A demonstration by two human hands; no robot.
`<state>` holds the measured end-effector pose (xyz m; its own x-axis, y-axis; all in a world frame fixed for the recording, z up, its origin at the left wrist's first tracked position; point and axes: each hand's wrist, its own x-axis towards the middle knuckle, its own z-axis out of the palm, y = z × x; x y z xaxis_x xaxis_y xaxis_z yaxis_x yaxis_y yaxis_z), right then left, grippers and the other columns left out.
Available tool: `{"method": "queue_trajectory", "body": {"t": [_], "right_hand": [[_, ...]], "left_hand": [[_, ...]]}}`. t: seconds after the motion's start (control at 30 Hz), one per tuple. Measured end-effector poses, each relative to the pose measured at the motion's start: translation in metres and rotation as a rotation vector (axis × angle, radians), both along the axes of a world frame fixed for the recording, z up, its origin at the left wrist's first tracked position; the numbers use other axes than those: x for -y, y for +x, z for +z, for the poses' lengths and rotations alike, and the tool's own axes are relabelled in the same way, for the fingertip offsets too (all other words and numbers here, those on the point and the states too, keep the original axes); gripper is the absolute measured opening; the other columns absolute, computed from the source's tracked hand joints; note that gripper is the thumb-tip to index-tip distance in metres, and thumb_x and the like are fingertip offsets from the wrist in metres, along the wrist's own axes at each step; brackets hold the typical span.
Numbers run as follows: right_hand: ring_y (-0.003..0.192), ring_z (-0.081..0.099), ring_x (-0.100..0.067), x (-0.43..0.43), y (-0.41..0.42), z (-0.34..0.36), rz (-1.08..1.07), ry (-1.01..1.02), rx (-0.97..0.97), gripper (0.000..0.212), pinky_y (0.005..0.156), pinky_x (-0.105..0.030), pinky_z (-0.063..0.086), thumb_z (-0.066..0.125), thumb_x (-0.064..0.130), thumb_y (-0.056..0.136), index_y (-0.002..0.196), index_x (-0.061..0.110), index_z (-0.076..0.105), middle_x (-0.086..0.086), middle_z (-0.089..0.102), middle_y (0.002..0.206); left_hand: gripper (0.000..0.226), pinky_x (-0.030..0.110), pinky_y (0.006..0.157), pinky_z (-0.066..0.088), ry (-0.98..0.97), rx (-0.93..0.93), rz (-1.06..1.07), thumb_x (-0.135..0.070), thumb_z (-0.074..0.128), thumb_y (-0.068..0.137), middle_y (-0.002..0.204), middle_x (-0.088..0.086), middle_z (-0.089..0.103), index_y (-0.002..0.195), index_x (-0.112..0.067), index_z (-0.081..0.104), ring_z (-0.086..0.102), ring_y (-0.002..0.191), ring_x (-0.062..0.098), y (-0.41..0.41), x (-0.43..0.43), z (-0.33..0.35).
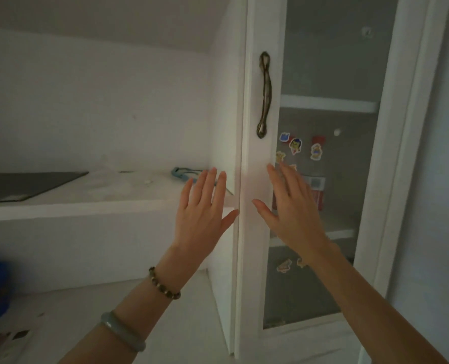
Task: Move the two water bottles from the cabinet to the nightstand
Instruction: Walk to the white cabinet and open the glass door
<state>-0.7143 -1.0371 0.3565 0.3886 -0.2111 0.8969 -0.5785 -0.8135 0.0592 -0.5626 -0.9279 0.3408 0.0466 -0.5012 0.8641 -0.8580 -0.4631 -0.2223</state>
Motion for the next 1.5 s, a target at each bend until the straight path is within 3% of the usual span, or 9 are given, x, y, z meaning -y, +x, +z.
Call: {"method": "queue_trajectory", "body": {"t": [0.23,0.43,0.63,0.87,0.97,1.07,1.23,1.5], "right_hand": [[0.127,0.04,-0.037,0.008,0.009,0.075,0.012,-0.194,0.048,0.06,0.104,-0.047,0.034,0.05,0.04,0.09,0.137,0.006,0.037,-0.023,0.04,0.141],[0.133,0.034,-0.037,0.016,0.016,0.116,-0.11,-0.387,-0.075,0.054,0.106,-0.052,0.03,0.039,0.039,0.093,0.136,0.008,0.04,-0.019,0.034,0.147],[0.133,0.035,-0.034,0.025,0.015,0.134,-0.244,-0.646,-0.126,0.039,0.109,-0.055,0.022,0.039,0.036,0.094,0.116,0.008,0.054,-0.016,0.041,0.144],[0.128,0.042,-0.036,0.025,0.009,0.146,-0.279,-0.753,-0.194,0.036,0.107,-0.059,0.022,0.041,0.039,0.091,0.096,0.008,0.06,-0.017,0.051,0.135],[0.129,0.041,-0.036,0.018,0.006,0.153,-0.285,-0.764,-0.276,0.044,0.109,-0.059,0.017,0.041,0.044,0.089,0.1,0.006,0.062,-0.015,0.053,0.133],[0.129,0.042,-0.035,0.014,0.003,0.158,-0.32,-0.808,-0.318,0.051,0.108,-0.058,0.021,0.04,0.047,0.09,0.105,0.005,0.064,-0.014,0.057,0.13],[0.124,0.048,-0.034,0.008,-0.021,0.161,-0.24,-0.876,-0.251,0.046,0.107,-0.056,0.029,0.044,0.043,0.091,0.101,0.003,0.063,-0.015,0.062,0.123],[0.127,0.044,-0.035,-0.013,-0.123,0.157,-0.171,-0.923,-0.168,0.042,0.107,-0.054,0.03,0.049,0.046,0.09,0.095,0.006,0.061,-0.017,0.054,0.131]], "left_hand": [[0.071,0.048,0.108,0.029,-0.033,0.078,0.035,-0.057,0.032,0.09,0.139,0.019,0.044,0.137,-0.004,0.034,0.041,0.128,0.033,0.006,0.011,0.04],[0.071,0.049,0.107,0.031,-0.029,0.056,0.05,-0.058,0.025,0.09,0.139,0.018,0.044,0.137,-0.005,0.036,0.041,0.128,0.033,0.013,0.013,0.049],[0.07,0.05,0.105,0.034,-0.012,0.015,0.037,-0.057,0.025,0.091,0.138,0.018,0.045,0.136,-0.004,0.037,0.042,0.127,0.033,0.02,0.01,0.039],[0.071,0.05,0.106,0.031,0.007,-0.028,0.002,-0.056,0.022,0.092,0.138,0.019,0.044,0.136,-0.003,0.037,0.043,0.126,0.034,0.01,0.014,0.037],[0.071,0.05,0.106,0.032,0.001,-0.062,-0.041,-0.056,0.022,0.091,0.137,0.02,0.045,0.135,-0.002,0.038,0.043,0.126,0.034,0.003,0.016,0.033],[0.071,0.049,0.107,0.031,0.002,-0.058,-0.091,-0.056,0.025,0.091,0.137,0.021,0.045,0.135,-0.002,0.038,0.044,0.125,0.035,-0.004,0.016,0.03],[0.072,0.049,0.107,0.03,-0.02,-0.061,-0.171,-0.058,0.022,0.091,0.138,0.02,0.044,0.136,-0.003,0.036,0.042,0.126,0.035,-0.012,0.012,0.03],[0.072,0.045,0.109,0.022,-0.065,-0.053,-0.405,-0.059,0.02,0.092,0.137,0.019,0.046,0.134,-0.003,0.037,0.041,0.127,0.032,-0.062,0.016,0.037]]}}
